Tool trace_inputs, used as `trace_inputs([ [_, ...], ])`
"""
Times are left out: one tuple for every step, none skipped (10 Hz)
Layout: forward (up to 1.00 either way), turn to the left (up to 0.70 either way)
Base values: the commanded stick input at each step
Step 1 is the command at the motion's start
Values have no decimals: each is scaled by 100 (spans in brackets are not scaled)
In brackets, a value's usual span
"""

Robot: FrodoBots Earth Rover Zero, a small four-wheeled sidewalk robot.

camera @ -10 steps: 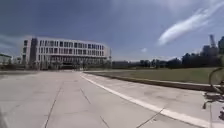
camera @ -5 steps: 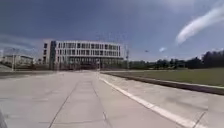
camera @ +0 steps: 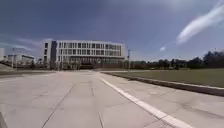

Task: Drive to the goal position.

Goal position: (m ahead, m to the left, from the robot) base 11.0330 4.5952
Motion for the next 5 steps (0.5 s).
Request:
trace_inputs([
  [70, 1],
  [70, 1],
  [70, 1],
  [70, 1],
  [70, 1],
])
